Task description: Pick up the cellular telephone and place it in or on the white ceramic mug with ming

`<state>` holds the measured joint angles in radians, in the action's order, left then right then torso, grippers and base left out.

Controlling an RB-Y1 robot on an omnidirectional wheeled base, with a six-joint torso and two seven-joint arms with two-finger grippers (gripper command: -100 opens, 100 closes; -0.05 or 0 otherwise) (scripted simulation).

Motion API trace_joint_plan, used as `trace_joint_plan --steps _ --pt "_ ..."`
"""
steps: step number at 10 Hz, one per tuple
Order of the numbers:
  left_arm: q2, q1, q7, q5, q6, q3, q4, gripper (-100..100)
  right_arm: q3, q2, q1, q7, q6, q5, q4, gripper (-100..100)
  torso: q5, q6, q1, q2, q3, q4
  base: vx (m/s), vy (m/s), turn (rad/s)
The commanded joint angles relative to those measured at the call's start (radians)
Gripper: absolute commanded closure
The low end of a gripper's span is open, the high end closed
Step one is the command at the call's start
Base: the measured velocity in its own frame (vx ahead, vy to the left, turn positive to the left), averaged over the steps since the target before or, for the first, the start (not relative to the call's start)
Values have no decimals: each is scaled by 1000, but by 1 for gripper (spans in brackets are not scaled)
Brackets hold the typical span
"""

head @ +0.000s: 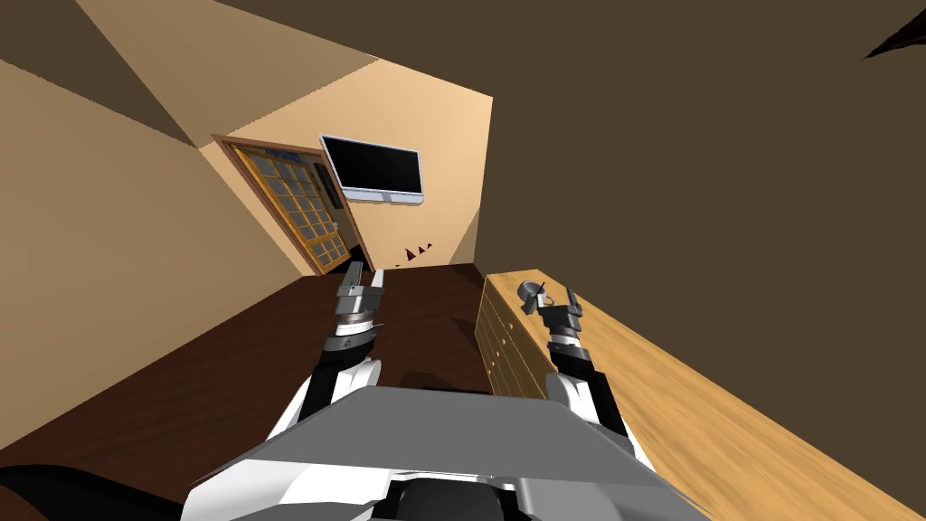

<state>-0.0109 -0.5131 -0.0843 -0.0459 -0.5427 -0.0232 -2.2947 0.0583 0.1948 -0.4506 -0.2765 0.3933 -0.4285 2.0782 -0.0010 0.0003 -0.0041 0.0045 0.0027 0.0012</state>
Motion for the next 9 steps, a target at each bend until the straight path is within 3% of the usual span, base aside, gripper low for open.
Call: trace_joint_plan --steps 1,4,6,9 --pt "0 0 0 0 0 0 0 0 13 15 15 -50 -37 -50 -22 -100 0 0 0 0 0 0 -91 -15 70" --pt "0 0 0 0 0 0 0 0 21 27 27 -92 -66 -105 -41 -100 0 0 1 -1 0 0 -58 -29 49" --pt "0 0 0 0 0 0 0 0 38 53 53 -157 -129 -176 -81 -100 0 0 2 -2 -1 -1 -66 -31 92" --pt "0 0 0 0 0 0 0 0 46 66 68 -201 -163 -249 -102 -100 0 0 0 -1 0 0 -61 -33 44"
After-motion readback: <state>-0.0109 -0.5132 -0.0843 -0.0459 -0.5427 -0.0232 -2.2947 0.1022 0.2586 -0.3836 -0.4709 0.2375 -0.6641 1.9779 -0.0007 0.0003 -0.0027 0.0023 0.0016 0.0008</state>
